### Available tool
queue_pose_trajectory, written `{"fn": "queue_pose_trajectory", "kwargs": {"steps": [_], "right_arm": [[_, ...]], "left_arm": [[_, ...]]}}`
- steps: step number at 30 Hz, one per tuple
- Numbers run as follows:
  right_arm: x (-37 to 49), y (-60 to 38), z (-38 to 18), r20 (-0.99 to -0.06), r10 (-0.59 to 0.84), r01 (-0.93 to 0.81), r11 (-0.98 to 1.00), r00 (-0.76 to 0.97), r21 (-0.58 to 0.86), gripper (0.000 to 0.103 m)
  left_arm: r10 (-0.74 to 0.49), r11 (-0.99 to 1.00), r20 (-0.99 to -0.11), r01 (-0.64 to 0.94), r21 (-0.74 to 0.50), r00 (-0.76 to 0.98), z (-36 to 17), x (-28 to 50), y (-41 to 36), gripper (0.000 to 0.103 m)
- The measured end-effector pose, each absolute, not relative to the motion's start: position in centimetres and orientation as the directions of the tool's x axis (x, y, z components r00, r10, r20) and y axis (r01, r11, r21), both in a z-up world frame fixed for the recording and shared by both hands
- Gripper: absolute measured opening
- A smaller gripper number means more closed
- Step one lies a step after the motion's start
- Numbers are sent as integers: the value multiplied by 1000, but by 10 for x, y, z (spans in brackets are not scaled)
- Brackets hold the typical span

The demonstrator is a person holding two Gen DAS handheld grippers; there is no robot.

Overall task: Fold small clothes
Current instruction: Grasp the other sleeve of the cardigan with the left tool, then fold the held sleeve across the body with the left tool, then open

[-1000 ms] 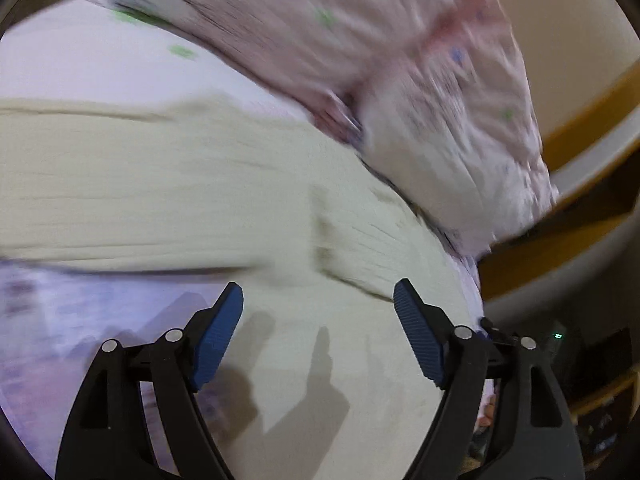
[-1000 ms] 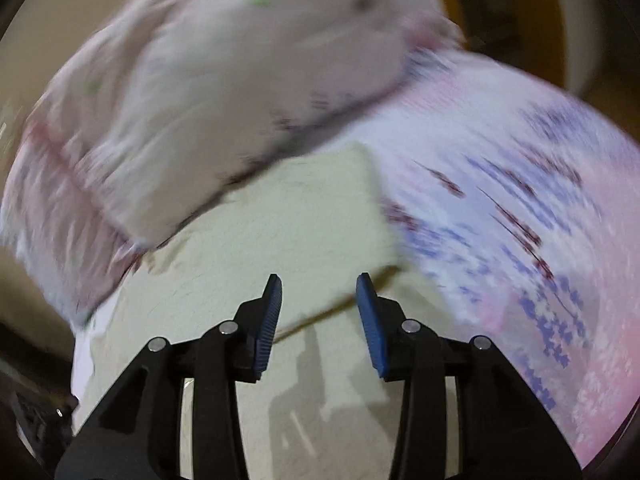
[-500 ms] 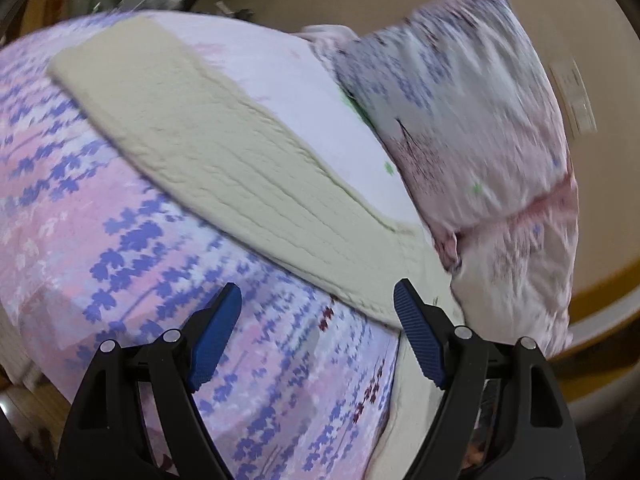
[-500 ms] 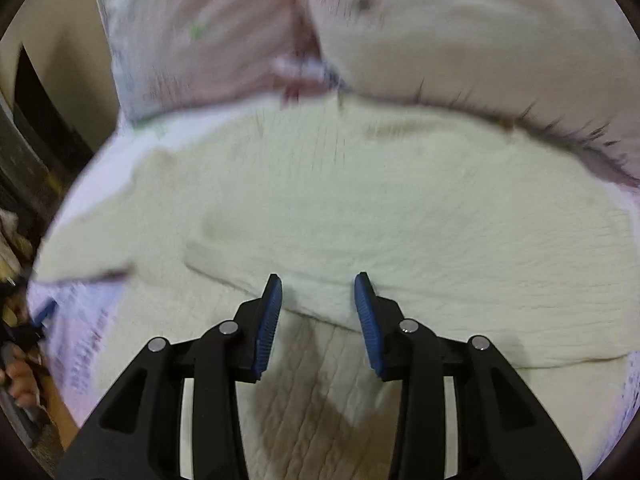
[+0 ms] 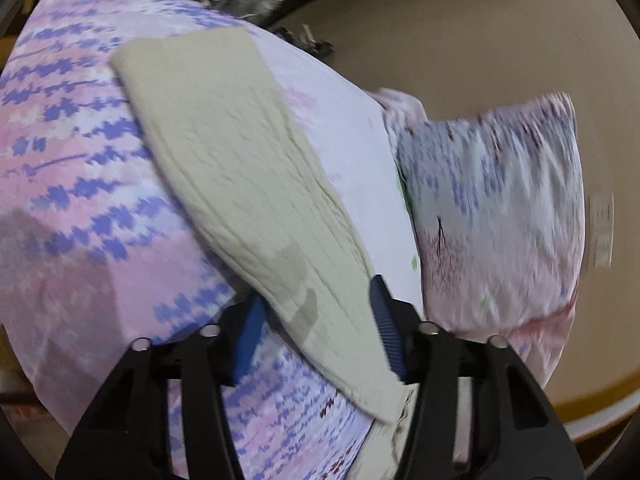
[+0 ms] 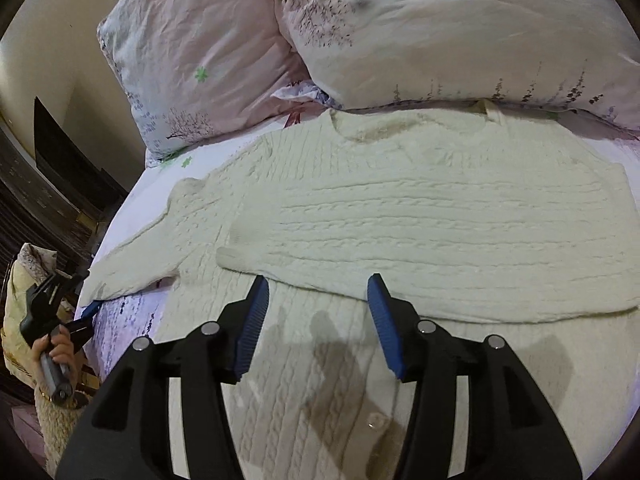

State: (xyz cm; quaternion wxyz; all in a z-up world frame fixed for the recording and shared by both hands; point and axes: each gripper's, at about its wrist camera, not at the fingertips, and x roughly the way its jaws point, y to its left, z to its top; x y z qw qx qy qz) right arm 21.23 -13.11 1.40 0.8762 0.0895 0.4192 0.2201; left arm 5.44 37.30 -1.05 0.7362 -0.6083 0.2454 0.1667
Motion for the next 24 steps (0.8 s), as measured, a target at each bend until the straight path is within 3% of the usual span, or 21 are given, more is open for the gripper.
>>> {"fn": "queue_pose_trajectory", "kwargs": {"steps": [3, 5, 6, 16, 20, 24], "right_arm": [[210, -139, 15, -687, 465, -311, 885, 559, 346, 52], [210, -145, 14, -682, 470, -309, 883, 561, 354, 52], [209, -149, 14, -680, 471, -307, 882, 563, 357, 52], [206, -196, 13, -657, 450, -240, 890, 605, 388, 55], [204, -213, 16, -644, 440, -213, 891, 626, 401, 56], [201, -227, 17, -635, 424, -187, 894, 646, 406, 56]], "left_arm": [[-31, 186, -562, -547, -816, 827, -13, 51, 380, 41], [-24, 207, -577, -560, -802, 817, -11, 54, 381, 23], [-21, 216, -580, -562, -798, 815, -10, 56, 382, 9], [-44, 428, -422, -365, -827, 906, 72, 99, 330, 6], [-151, 552, -362, -226, -803, 920, 108, 136, 275, 6], [-285, 647, -363, -102, -756, 887, 123, 178, 202, 6]]}}
